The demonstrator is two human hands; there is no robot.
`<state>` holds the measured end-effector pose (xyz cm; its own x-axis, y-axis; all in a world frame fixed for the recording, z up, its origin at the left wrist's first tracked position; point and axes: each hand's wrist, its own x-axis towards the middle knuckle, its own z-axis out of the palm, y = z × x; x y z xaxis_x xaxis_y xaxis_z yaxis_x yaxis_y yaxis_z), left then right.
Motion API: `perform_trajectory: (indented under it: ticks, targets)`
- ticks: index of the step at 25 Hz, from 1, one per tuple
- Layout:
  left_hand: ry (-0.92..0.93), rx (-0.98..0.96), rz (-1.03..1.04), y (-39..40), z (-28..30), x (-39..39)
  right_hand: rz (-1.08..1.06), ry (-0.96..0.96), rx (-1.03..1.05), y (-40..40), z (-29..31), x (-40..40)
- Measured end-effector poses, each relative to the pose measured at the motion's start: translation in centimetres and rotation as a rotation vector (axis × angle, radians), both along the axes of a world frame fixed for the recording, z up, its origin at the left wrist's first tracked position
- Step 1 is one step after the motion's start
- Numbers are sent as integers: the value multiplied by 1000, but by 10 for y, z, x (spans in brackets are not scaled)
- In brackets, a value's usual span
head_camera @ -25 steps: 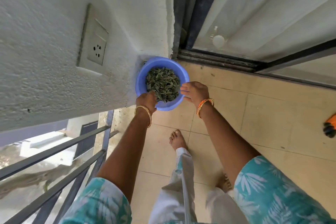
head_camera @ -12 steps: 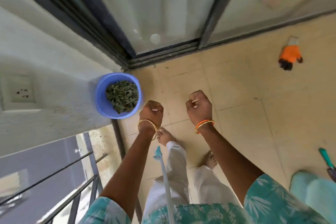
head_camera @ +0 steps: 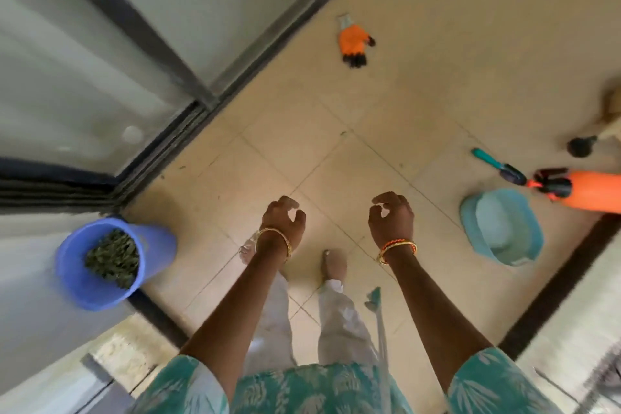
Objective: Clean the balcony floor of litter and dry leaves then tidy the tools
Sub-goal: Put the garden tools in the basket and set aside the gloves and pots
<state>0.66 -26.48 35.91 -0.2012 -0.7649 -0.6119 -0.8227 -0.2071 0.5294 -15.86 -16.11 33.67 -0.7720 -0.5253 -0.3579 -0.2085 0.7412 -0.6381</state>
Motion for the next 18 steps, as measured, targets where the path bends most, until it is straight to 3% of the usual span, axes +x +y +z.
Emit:
perform_trajectory:
  ticks: [9,18]
  targets:
    - [-2,-35,-613,72,27,-172,-445,-32,-116,118,25,-92]
    - [-59,3,-879,115,63,-288,-783,-193,-47,196,64,-177]
